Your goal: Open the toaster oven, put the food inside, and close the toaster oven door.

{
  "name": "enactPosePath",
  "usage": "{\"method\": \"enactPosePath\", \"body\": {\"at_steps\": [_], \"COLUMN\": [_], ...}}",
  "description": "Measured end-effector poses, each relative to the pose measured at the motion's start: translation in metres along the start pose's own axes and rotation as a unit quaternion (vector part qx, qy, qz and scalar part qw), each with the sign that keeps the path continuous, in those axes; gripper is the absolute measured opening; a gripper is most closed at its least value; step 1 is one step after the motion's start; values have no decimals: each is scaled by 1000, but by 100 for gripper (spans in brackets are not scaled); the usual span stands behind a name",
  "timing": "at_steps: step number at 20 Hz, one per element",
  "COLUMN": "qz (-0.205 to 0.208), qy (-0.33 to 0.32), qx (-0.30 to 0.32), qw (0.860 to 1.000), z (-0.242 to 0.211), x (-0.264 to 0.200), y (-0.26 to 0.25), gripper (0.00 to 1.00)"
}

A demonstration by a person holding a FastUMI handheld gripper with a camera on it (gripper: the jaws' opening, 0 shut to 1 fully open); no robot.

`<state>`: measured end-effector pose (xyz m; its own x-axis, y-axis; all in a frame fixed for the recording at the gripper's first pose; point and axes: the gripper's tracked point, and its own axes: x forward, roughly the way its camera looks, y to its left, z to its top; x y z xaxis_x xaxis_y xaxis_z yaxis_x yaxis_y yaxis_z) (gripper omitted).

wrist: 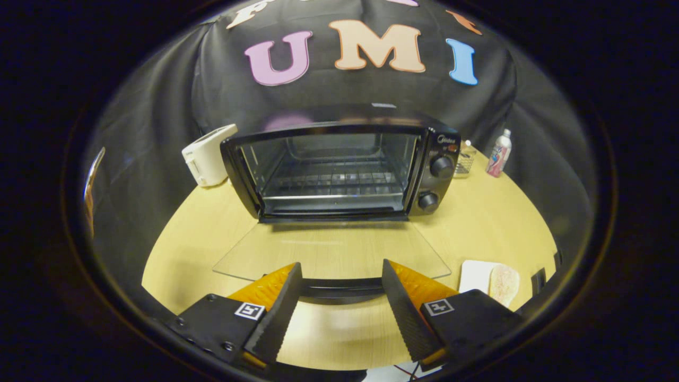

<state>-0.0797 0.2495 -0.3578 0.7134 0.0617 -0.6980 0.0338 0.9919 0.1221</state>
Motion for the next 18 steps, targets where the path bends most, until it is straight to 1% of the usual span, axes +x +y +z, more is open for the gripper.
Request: {"method": "enactPosePath", "body": {"at_steps": [7, 12, 15, 18], "qz": [8, 17, 29, 38], "qy": [76, 74, 72, 69], "qx": [-21, -25, -34, -20], "qw": [997, 997, 996, 997], "z": [-40, -41, -38, -36], "x": [26, 31, 30, 27], "y": [1, -1, -3, -11], "gripper": [92, 92, 91, 90]}}
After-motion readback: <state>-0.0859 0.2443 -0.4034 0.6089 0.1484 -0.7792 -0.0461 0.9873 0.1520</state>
